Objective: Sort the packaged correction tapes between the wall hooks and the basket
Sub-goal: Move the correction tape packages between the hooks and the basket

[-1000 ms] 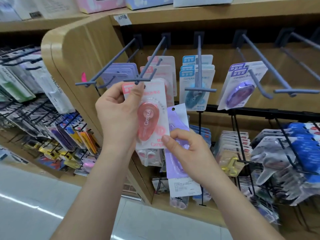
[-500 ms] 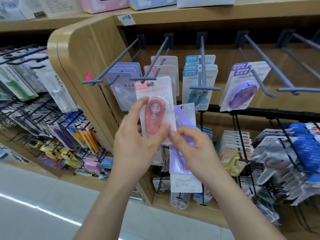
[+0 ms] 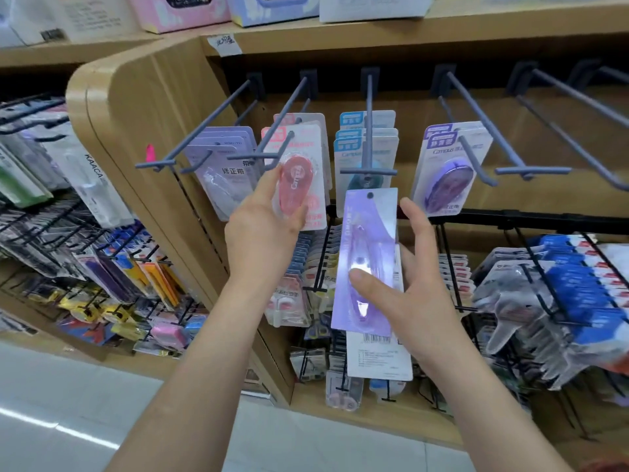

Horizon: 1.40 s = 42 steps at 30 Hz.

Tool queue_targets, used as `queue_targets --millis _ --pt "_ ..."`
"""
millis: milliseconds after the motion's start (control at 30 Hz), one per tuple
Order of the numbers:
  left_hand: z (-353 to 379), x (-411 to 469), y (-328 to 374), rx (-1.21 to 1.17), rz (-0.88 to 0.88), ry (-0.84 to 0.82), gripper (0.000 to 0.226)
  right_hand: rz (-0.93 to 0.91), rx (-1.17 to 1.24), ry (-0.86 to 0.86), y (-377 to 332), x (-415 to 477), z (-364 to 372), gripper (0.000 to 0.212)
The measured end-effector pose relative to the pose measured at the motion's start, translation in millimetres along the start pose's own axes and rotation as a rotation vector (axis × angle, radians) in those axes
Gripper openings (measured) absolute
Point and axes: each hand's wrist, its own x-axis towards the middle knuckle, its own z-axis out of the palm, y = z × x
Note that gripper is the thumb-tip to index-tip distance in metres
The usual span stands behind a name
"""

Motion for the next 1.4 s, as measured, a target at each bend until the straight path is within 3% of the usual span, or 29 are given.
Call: queue_targets --millis 67,133,233,300,367,467,567,633,667,733,800,900,1000,1067,1167,1300,1333,1400 --pt "-2.3 -9.5 -3.1 0.07 0.013 0.007 0.062 0.031 0.019 0.013 2.9 -1.7 -1.5 0.091" --pt "-6.9 -28.3 -2.4 -0.027 0.002 -0.003 0.048 0.027 0.013 0.004 3.2 -3.5 -2.5 0.087" --pt "-9.8 -59.0 13.7 -0.532 -0.228 -0.292 0.025 0.004 0.03 -0.054 2.6 -6.1 -1.8 0.07" --pt "-8.5 -70.9 20.6 -0.76 -0.349 -0.413 0.028 0.037 0.082 -0.096 3.6 -8.2 -0.4 0.073" --pt "-7.1 -73.6 22.7 -0.862 -0.377 -0.396 0.022 0.07 0.108 -0.132 2.0 -9.5 0.8 0.072" --pt "-9.3 -72.8 20.2 -0.939 -0.388 -0.302 0.009 0.098 0.184 -0.18 -5.7 -9.9 -3.3 0.049" --pt "-11.2 -68.9 9.9 -0.933 -0.373 -0.179 0.031 0.145 0.214 -0.138 -9.3 -11.3 -9.7 0.049" --pt "-13.9 -68.5 1.6 -0.812 -0.287 -0.118 0.057 0.125 0.171 -0.049 -10.3 -12.2 -11.3 0.047" --pt "-14.9 -69.9 -1.9 -0.723 -0.223 -0.104 0.058 0.104 0.15 0.003 -10.2 -12.3 -11.5 0.049" --pt "-15.7 -77.0 -0.8 -0.631 -0.145 -0.141 0.037 0.025 0.038 0.102 -12.1 -13.5 -9.0 0.054" --pt "-15.4 -86.9 7.7 -0.709 -0.162 -0.253 0.017 -0.062 -0.255 0.158 -11.7 -16.0 -0.4 0.056" --pt "-11.0 -96.9 17.4 -0.813 -0.124 -0.35 0.028 -0.2 -0.61 0.206 -6.8 -20.8 18.0 0.052" --pt "-12.0 -101.2 23.0 -0.841 -0.159 -0.3 0.025 -0.325 -0.672 0.155 -6.9 -24.7 24.3 0.056" --pt "-12.4 -100.8 21.1 -0.85 -0.216 -0.265 0.019 -0.302 -0.601 0.019 -12.2 -28.7 23.5 0.063" --pt "-11.4 -95.0 9.8 -0.803 -0.264 -0.223 0.043 -0.129 -0.367 -0.171 -17.5 -34.3 21.6 0.074" --pt "-15.6 -84.0 4.4 -0.946 -0.322 -0.207 0.032 0.135 -0.115 -0.22 -11.0 -25.2 -0.7 0.089" --pt "-16.3 -81.6 3.6 -0.971 -0.327 -0.2 0.027 0.21 0.003 -0.279 -9.3 -23.1 -7.9 0.088" --pt "-17.0 -77.7 1.6 -0.995 -0.314 -0.19 0.02 0.277 0.201 -0.38 -6.5 -22.5 -13.9 0.062"
